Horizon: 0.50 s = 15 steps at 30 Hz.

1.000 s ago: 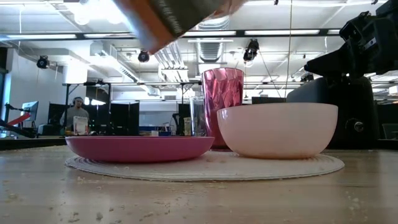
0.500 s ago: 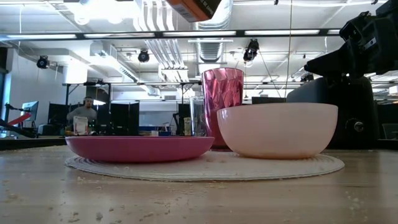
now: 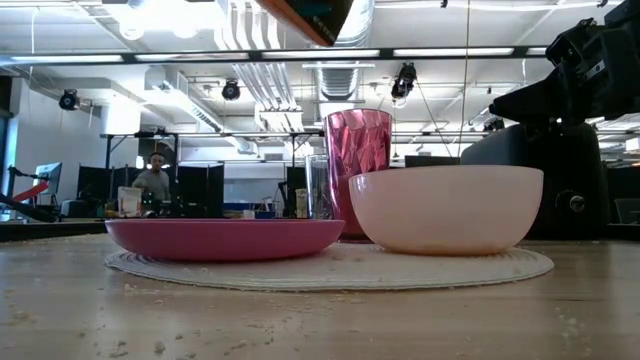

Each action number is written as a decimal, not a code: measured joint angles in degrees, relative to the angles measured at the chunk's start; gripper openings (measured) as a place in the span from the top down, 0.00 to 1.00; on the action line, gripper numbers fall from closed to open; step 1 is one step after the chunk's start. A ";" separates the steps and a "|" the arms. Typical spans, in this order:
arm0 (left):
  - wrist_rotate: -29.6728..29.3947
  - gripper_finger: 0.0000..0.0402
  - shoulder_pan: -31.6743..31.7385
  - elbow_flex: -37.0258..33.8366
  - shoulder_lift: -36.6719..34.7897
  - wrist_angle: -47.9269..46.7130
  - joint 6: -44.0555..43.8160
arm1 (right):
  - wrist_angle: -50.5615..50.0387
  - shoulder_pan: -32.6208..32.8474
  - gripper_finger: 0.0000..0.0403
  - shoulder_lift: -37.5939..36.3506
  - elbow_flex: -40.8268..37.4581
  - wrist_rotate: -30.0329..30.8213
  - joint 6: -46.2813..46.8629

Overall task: Arrange a breakfast setting
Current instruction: Pour the cereal from the cereal box into the orange bowl

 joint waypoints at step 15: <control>7.94 1.00 11.22 -27.08 -15.84 -0.03 -15.87 | 0.02 0.00 0.83 0.00 0.00 0.00 0.04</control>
